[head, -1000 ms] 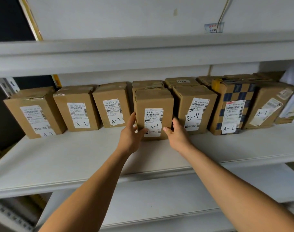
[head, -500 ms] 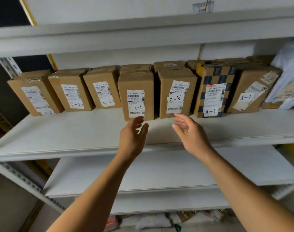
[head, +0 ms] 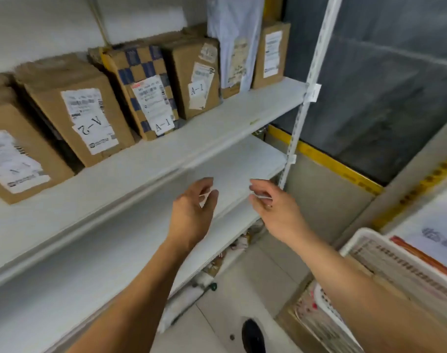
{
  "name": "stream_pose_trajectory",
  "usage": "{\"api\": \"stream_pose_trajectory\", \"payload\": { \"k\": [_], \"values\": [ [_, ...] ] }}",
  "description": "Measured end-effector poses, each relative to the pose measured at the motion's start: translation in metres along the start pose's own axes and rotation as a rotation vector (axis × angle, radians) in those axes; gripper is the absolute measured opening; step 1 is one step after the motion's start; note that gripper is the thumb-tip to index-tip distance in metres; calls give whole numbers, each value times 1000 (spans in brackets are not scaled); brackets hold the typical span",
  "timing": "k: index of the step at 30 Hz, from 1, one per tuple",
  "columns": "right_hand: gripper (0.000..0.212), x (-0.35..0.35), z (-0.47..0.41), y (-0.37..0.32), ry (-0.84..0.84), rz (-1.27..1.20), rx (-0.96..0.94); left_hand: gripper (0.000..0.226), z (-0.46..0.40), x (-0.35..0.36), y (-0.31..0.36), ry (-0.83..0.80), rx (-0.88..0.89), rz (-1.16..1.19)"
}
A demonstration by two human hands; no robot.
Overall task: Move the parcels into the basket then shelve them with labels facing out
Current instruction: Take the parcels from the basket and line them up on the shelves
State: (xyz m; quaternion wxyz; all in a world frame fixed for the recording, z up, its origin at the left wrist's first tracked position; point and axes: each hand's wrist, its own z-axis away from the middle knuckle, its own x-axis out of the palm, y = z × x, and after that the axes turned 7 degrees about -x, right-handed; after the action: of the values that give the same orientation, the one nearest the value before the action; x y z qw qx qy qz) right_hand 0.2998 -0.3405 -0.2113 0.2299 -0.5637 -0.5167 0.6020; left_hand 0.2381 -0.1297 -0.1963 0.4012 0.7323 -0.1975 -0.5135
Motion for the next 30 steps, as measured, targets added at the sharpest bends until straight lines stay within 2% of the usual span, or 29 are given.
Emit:
{"api": "stream_pose_trajectory", "payload": {
  "k": [6, 10, 14, 17, 23, 30],
  "values": [
    [42, -69, 88, 67, 150, 105, 258, 29, 33, 108, 29, -285, 28, -29],
    [22, -113, 149, 113, 236, 165, 417, 38, 57, 179, 54, -477, 49, -77],
    [43, -156, 205, 158, 328, 117, 564, 43, 86, 256, 81, -670, 61, -141],
    [48, -188, 249, 198, 347, 96, 655, 44, 114, 319, 100, -764, 99, -190],
    [54, -244, 318, 289, 363, 33, 843, 50, 171, 443, 110, -962, 37, -300],
    [63, -252, 348, 379, 428, -146, 1007, 54, 193, 562, 90, -1131, -13, -437]
  ]
}}
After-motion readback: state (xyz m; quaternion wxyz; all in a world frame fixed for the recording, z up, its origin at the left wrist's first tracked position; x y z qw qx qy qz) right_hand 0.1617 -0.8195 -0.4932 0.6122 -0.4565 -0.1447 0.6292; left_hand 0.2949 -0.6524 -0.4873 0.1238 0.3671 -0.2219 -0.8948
